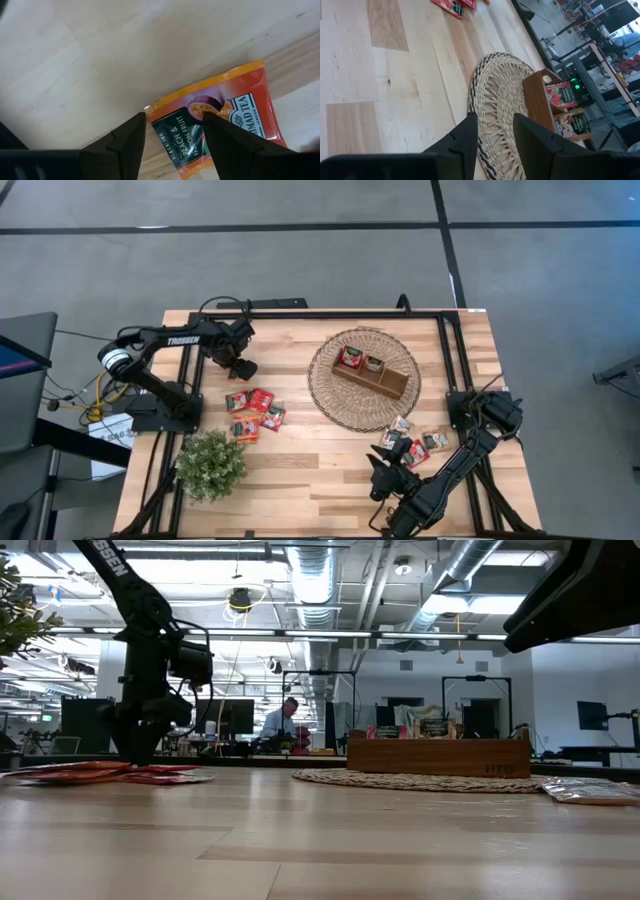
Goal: Pick & Place Tea
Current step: Put the orange tea bag into the right section of the wooden organizer, then put the brown tea bag into the middle section of the wooden organizer
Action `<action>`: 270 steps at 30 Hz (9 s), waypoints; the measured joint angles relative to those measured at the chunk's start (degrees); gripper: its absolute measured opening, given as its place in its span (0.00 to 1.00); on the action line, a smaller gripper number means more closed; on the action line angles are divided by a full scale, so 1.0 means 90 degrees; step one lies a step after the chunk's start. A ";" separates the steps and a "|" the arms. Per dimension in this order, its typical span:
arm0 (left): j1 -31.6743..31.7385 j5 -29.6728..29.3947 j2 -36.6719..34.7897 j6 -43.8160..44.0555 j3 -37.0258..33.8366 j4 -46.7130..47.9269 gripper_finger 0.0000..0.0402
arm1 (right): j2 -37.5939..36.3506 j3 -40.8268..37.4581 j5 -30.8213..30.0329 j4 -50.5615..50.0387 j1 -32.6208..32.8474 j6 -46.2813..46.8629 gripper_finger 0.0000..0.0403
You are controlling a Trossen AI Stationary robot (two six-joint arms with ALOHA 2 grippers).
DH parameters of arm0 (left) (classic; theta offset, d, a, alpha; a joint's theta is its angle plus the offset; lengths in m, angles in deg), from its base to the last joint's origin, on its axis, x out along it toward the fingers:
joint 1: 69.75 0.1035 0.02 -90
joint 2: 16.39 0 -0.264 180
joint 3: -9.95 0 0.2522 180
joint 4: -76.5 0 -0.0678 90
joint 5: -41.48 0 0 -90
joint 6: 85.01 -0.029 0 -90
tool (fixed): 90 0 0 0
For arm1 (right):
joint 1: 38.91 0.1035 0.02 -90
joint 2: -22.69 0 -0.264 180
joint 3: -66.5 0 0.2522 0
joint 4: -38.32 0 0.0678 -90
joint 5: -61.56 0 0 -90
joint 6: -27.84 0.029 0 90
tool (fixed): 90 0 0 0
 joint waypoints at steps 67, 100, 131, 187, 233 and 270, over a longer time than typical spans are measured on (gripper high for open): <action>-0.6464 -0.4653 0.1489 -0.6296 0.0928 -0.8318 0.00 | -0.1951 -0.1817 0.1900 0.5671 -0.3831 -0.4928 0.55; -0.5638 -0.1393 0.0886 -0.3290 0.0923 -0.7857 0.54 | -0.4299 -0.4830 0.0636 0.8917 -0.2249 -0.5161 0.03; -0.5649 -0.0270 0.1678 -0.2439 0.0918 -1.0408 0.00 | -0.4462 -0.5464 0.1528 1.0838 -0.2407 -0.6676 0.14; -0.5656 -0.2740 0.1583 -0.4535 0.0923 -0.7632 0.25 | -0.6691 -0.4801 0.1302 0.2853 -0.3077 -0.2119 0.00; -0.5653 -0.2722 0.1581 -0.4722 0.0923 -0.7934 0.25 | -0.6086 -0.5763 0.2979 0.4774 -0.5944 -0.5665 0.39; -0.5959 -0.0215 0.1581 -0.4725 0.0923 -0.7549 0.16 | -0.6040 -0.5648 0.5204 0.4097 -0.1546 0.1916 0.52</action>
